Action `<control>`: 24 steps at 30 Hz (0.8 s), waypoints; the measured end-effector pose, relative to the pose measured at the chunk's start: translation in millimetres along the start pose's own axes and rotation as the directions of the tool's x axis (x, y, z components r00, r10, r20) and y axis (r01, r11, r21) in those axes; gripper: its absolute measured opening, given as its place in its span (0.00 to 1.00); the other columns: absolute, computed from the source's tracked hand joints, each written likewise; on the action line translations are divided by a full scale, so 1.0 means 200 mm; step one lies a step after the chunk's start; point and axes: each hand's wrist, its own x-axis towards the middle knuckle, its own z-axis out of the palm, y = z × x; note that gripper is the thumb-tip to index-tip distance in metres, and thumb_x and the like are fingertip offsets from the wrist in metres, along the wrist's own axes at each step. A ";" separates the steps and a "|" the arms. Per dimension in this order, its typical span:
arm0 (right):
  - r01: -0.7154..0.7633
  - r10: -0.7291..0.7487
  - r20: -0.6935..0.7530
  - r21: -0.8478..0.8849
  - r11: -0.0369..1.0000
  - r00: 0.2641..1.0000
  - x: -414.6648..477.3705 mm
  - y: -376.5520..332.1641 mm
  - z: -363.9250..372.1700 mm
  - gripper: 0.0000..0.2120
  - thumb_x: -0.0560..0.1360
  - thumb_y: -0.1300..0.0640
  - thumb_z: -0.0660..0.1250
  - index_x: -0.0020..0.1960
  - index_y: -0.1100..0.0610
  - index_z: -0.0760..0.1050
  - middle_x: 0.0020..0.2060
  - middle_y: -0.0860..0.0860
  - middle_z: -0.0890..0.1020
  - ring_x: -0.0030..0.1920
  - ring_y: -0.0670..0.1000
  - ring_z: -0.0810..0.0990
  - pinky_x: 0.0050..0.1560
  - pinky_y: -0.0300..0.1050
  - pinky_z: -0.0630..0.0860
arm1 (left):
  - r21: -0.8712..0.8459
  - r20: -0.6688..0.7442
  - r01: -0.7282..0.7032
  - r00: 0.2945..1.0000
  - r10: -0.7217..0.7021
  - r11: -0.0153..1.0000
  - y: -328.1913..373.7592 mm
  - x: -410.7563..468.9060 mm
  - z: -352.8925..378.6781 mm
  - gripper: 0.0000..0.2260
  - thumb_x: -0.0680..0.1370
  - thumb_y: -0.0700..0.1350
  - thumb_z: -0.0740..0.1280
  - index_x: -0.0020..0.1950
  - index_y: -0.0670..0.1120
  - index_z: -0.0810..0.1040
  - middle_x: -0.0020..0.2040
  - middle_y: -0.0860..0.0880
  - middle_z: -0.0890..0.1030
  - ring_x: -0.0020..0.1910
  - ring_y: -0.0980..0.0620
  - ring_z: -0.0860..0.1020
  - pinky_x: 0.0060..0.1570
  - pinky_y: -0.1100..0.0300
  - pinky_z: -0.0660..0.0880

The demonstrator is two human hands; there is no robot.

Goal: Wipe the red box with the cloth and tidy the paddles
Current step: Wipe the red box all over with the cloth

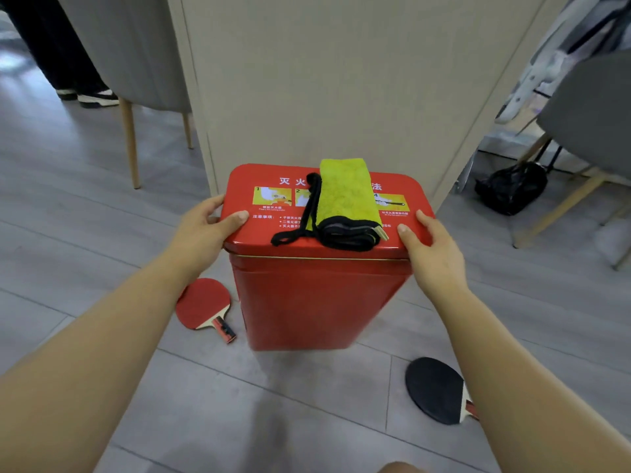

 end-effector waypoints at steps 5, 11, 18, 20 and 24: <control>-0.041 0.041 -0.030 -0.015 0.999 0.999 0.07 -0.07 0.05 0.24 0.76 0.44 0.64 0.70 0.44 0.68 0.68 0.47 0.72 0.67 0.51 0.71 0.62 0.43 0.65 | -0.011 0.008 -0.005 1.000 0.005 1.000 0.01 0.12 0.02 0.15 0.78 0.41 0.65 0.65 0.45 0.73 0.48 0.44 0.81 0.31 0.62 0.80 0.36 0.67 0.79; -0.091 0.089 -0.096 -0.017 0.996 0.991 0.06 -0.13 0.08 0.24 0.74 0.45 0.67 0.69 0.46 0.70 0.68 0.47 0.72 0.67 0.51 0.71 0.65 0.45 0.66 | 0.035 0.034 -0.065 0.997 0.064 0.997 -0.01 0.19 -0.03 0.14 0.78 0.43 0.65 0.63 0.50 0.75 0.47 0.51 0.82 0.40 0.55 0.80 0.51 0.56 0.78; -0.121 0.106 -0.115 -0.139 0.983 0.988 -0.12 -0.19 0.11 0.26 0.74 0.43 0.66 0.70 0.48 0.69 0.67 0.49 0.74 0.66 0.53 0.72 0.64 0.46 0.68 | -0.001 0.085 -0.066 0.994 0.066 0.998 -0.02 0.29 -0.13 0.11 0.78 0.43 0.65 0.59 0.54 0.76 0.36 0.63 0.83 0.33 0.66 0.79 0.46 0.62 0.78; -0.134 0.118 -0.110 -0.160 0.978 0.987 -0.14 -0.20 0.12 0.26 0.75 0.42 0.65 0.71 0.47 0.68 0.68 0.50 0.73 0.67 0.54 0.71 0.64 0.48 0.68 | -0.026 0.110 -0.046 0.993 0.049 0.999 -0.02 0.29 -0.14 0.13 0.78 0.42 0.65 0.62 0.51 0.75 0.41 0.59 0.82 0.32 0.65 0.79 0.38 0.68 0.78; -0.171 0.155 -0.081 -0.269 0.948 0.985 -0.15 -0.24 0.13 0.26 0.76 0.42 0.61 0.72 0.48 0.66 0.69 0.52 0.71 0.68 0.57 0.68 0.66 0.53 0.67 | -0.059 0.101 -0.025 0.994 0.030 0.998 -0.01 0.27 -0.13 0.17 0.78 0.43 0.65 0.67 0.50 0.72 0.46 0.54 0.80 0.33 0.63 0.80 0.37 0.67 0.79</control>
